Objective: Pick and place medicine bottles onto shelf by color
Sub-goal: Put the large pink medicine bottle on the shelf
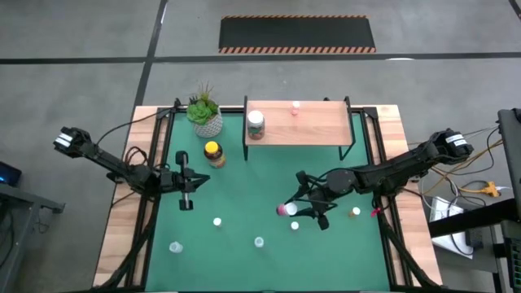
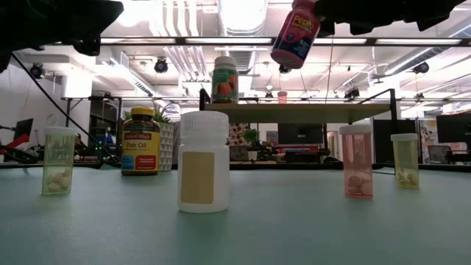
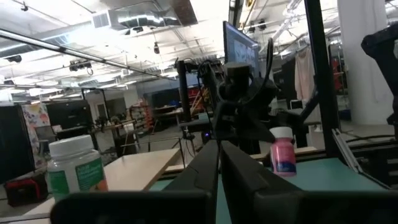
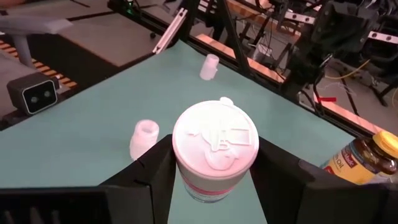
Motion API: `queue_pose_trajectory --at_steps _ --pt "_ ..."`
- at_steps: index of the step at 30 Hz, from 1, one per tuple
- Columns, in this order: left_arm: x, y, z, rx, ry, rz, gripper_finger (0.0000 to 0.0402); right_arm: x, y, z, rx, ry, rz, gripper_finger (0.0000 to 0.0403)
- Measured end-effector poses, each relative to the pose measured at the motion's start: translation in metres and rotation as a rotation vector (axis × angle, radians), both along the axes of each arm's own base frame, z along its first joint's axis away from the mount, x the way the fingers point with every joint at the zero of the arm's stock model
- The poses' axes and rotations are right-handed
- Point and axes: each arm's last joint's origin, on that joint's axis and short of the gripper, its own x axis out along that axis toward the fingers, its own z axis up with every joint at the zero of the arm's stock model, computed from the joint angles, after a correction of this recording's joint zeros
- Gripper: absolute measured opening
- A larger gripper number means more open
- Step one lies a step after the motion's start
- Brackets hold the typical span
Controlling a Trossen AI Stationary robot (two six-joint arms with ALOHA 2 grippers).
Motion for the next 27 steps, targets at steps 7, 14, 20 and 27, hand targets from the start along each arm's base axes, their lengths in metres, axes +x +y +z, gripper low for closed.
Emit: queue_pose_trajectory --at_steps 7,14,20,27 --pt "0.001 -0.001 0.002 -0.012 -0.033 0.003 0.0002 0.000 0.000 0.000 -0.010 -0.004 0.003 0.0170" --pt "0.005 -0.002 -0.001 -0.006 -0.021 0.008 0.0002 0.000 -0.001 0.000 -0.016 -0.006 0.002 0.0170" --pt "0.006 -0.002 0.002 -0.084 -0.074 -0.010 0.0002 -0.005 -0.011 0.017 0.029 -0.021 -0.051 0.0170" --pt "0.011 -0.004 -0.005 -0.082 -0.022 -0.016 0.0002 -0.017 -0.014 0.024 0.043 -0.024 -0.050 0.0170"
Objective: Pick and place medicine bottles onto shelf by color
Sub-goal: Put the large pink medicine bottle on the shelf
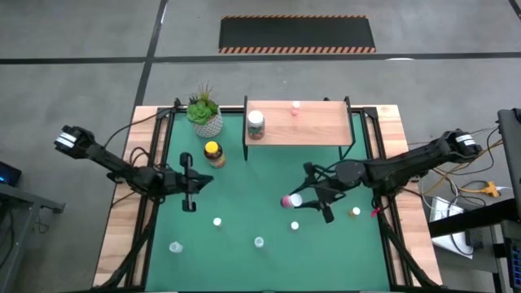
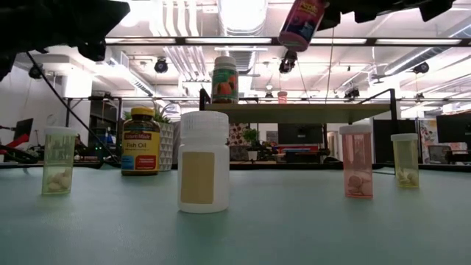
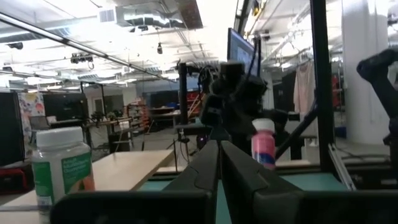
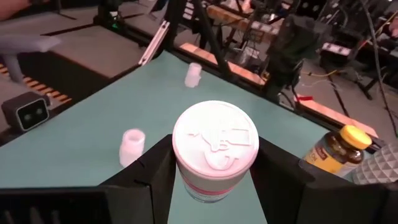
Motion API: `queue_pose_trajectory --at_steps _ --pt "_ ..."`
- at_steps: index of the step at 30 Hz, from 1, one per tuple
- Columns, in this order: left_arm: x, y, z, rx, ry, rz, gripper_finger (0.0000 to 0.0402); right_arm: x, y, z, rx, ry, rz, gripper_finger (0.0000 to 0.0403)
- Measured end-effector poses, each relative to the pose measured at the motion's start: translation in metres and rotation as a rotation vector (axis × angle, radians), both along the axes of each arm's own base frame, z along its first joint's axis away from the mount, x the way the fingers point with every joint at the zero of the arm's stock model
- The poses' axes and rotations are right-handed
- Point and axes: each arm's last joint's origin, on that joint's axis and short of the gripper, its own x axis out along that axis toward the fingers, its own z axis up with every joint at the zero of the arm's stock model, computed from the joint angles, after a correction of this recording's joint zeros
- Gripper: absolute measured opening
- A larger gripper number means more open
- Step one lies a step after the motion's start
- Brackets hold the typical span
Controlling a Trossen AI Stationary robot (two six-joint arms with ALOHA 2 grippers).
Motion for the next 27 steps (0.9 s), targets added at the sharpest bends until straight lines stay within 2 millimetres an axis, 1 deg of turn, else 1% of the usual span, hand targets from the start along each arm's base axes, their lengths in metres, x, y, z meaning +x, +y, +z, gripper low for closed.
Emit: queue_pose_trajectory --at_steps 3,6,10,16,20,24,27 --pt "0.002 -0.001 -0.003 0.007 0.016 0.000 0.0002 0.000 -0.001 0.002 0.030 0.000 -0.015 0.0170" --pt "0.004 -0.001 -0.004 0.006 0.012 0.002 0.0002 -0.002 -0.006 0.005 0.080 0.031 -0.079 0.0170" --pt "0.006 -0.002 -0.003 0.001 0.005 0.006 0.0002 -0.005 -0.017 0.028 0.121 0.085 -0.163 0.0166" --pt "0.008 -0.003 -0.001 0.003 0.007 0.011 0.0002 -0.007 -0.036 0.054 0.058 0.157 -0.191 0.0167" --pt "0.008 -0.003 0.005 0.014 -0.019 0.028 0.0002 -0.006 -0.054 0.067 0.063 0.156 -0.181 0.0167" --pt "0.006 -0.002 0.011 0.038 -0.075 0.051 0.0002 0.001 -0.077 0.066 0.049 0.148 -0.255 0.0167" --pt "0.004 -0.001 0.015 0.062 -0.110 0.071 0.0002 0.007 -0.101 0.062 0.045 0.165 -0.340 0.0167"
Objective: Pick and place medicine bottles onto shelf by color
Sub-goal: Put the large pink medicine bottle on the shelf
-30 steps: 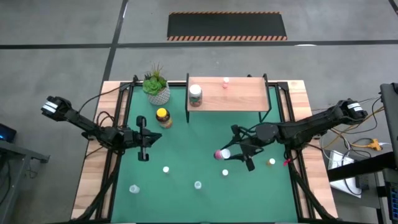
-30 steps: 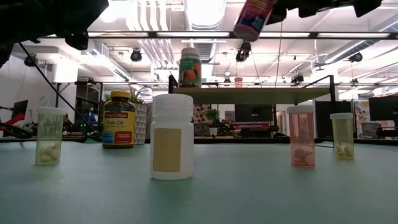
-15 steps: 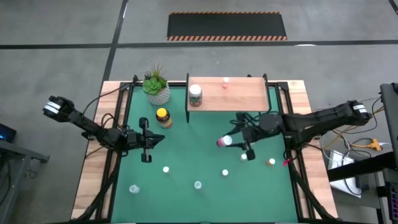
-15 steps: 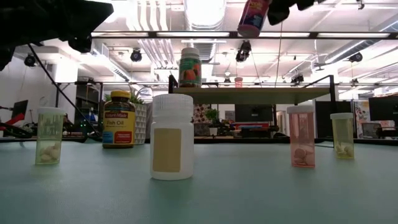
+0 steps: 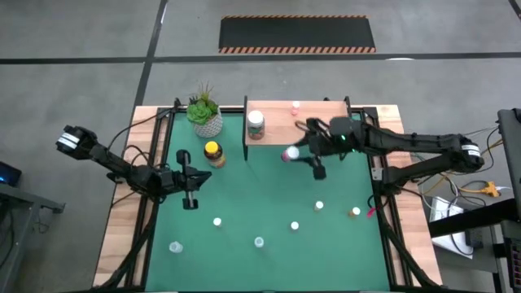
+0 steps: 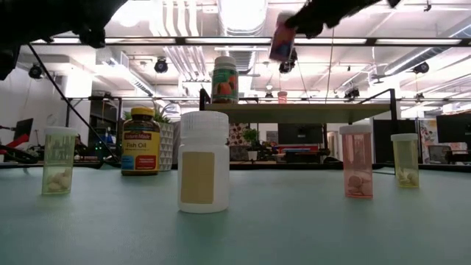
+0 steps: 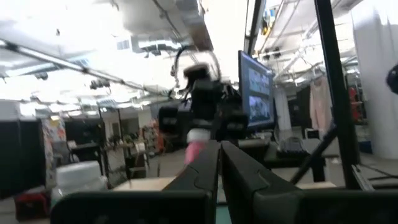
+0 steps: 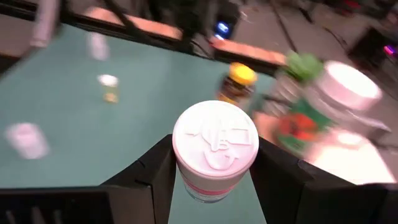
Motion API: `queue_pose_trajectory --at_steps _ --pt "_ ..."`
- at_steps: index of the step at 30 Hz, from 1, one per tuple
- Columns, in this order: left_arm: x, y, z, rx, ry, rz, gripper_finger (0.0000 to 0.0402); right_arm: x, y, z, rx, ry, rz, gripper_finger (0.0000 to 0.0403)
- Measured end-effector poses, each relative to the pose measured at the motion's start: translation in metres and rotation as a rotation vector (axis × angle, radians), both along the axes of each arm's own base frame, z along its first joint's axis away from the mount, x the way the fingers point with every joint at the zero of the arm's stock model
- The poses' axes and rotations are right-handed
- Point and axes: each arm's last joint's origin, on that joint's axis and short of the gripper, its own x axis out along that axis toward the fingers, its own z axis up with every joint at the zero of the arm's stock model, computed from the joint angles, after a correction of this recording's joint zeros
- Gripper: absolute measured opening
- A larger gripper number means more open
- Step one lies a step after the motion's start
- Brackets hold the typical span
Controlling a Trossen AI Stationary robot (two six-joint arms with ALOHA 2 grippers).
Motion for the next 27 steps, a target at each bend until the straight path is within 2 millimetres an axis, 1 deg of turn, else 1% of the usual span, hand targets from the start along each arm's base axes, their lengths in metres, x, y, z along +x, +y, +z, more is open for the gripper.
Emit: queue_pose_trajectory --at_steps 5,9,14,17,21,24,27 --pt "-0.002 0.001 0.004 0.053 -0.032 0.037 0.0002 0.021 -0.041 -0.004 0.008 0.047 -0.107 0.0167" --pt "-0.003 0.001 0.005 0.070 -0.040 0.050 0.0002 0.041 -0.065 -0.005 0.040 0.138 -0.046 0.0167" --pt "-0.002 0.001 0.004 0.073 -0.036 0.050 0.0002 0.059 -0.094 -0.008 0.049 0.277 -0.041 0.0167" --pt "-0.002 0.001 0.004 0.074 -0.034 0.050 0.0002 0.066 -0.108 -0.008 0.070 0.309 -0.040 0.0167" --pt "-0.003 0.001 0.004 0.072 -0.037 0.050 0.0002 0.072 -0.121 -0.010 0.145 0.333 0.008 0.0171" --pt "-0.003 0.001 0.004 0.073 -0.036 0.051 0.0002 0.075 -0.129 -0.010 0.165 0.357 -0.004 0.0190" --pt "-0.003 0.001 0.004 0.087 -0.033 0.058 0.0002 0.075 -0.136 -0.015 0.171 0.389 -0.012 0.0216"
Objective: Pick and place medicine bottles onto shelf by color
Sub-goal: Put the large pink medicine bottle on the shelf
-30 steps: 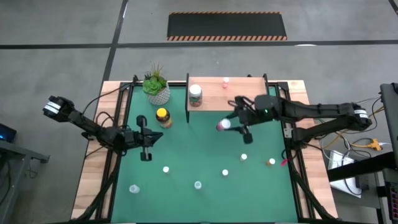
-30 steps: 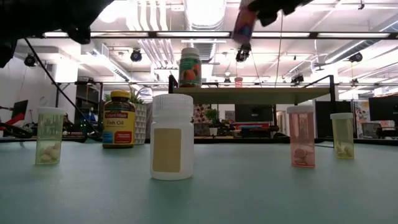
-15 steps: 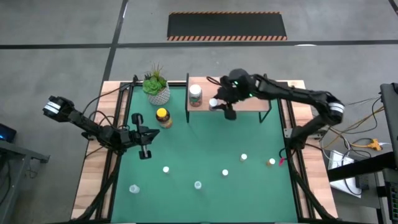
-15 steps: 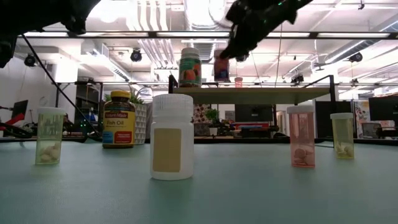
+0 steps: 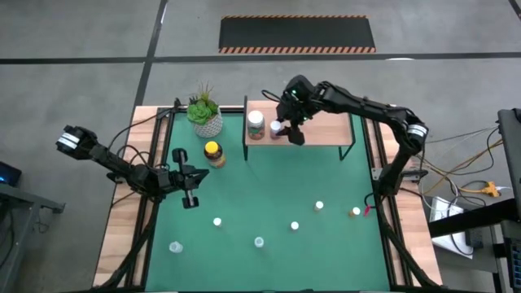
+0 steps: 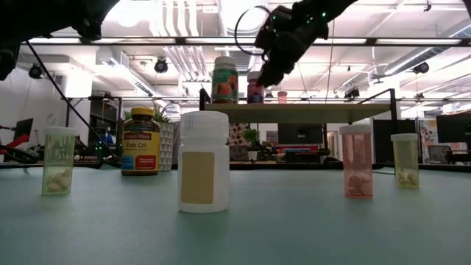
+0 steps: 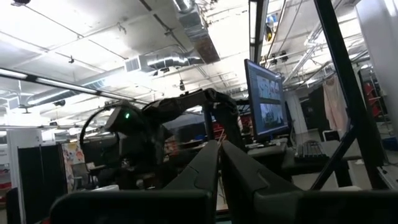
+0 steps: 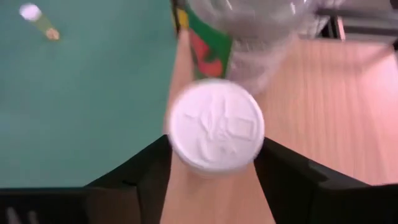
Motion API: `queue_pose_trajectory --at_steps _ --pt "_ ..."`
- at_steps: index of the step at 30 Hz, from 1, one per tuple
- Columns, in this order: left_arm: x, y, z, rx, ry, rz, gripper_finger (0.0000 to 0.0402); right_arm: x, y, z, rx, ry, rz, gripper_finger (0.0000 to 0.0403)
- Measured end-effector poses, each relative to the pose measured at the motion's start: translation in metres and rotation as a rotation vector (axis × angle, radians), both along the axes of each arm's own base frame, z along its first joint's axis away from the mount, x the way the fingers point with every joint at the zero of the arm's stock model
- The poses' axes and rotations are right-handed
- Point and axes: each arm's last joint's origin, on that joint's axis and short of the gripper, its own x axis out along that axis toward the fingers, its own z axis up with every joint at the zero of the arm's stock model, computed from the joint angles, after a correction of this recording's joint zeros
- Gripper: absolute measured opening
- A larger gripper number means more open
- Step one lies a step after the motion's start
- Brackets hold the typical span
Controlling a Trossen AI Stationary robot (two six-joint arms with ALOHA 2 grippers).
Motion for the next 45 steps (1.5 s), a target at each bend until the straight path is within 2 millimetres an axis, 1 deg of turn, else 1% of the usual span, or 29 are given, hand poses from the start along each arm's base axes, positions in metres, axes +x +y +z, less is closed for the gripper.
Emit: queue_pose_trajectory --at_steps 2,8,12,15,18,21,23,26,28,33,36,42,45 --pt "0.000 0.000 0.000 0.001 0.000 0.001 0.0002 0.000 -0.004 0.000 -0.001 0.003 -0.007 0.0231" --pt "-0.002 0.001 0.003 0.029 -0.019 0.023 0.0002 -0.005 -0.007 0.013 0.000 0.025 -0.037 0.0265" --pt "-0.007 0.003 0.009 0.064 -0.079 0.067 0.0002 -0.012 -0.003 0.036 0.026 0.025 -0.066 0.0270" --pt "-0.009 0.004 0.014 0.109 -0.094 0.106 0.0002 -0.017 0.004 0.054 0.059 0.022 -0.096 0.0263" --pt "-0.011 0.005 0.025 0.126 -0.139 0.140 0.0002 -0.018 0.014 0.069 0.089 0.001 -0.118 0.0246" --pt "-0.012 0.005 0.028 0.129 -0.145 0.146 0.0002 -0.017 0.027 0.081 0.096 -0.036 -0.106 0.0225" --pt "-0.010 0.005 0.024 0.146 -0.111 0.144 0.0002 -0.014 0.037 0.083 0.109 -0.046 -0.093 0.0209" --pt "-0.007 0.004 0.020 0.152 -0.071 0.158 0.0002 -0.007 0.054 0.082 0.110 -0.024 -0.077 0.0186" --pt "-0.007 0.004 0.021 0.148 -0.074 0.161 0.0002 -0.001 0.065 0.081 0.054 -0.007 -0.102 0.0172" --pt "-0.007 0.004 0.023 0.148 -0.081 0.164 0.0002 0.008 0.084 0.081 -0.153 0.024 -0.282 0.0127" --pt "-0.008 0.004 0.023 0.146 -0.085 0.165 0.0002 0.009 0.087 0.081 -0.167 0.029 -0.345 0.0094" --pt "-0.009 0.005 0.024 0.143 -0.090 0.165 0.0002 0.010 0.084 0.073 -0.137 0.038 -0.386 0.0024" --pt "-0.010 0.005 0.025 0.140 -0.096 0.166 0.0002 0.015 0.081 0.067 -0.134 0.026 -0.397 0.0011"
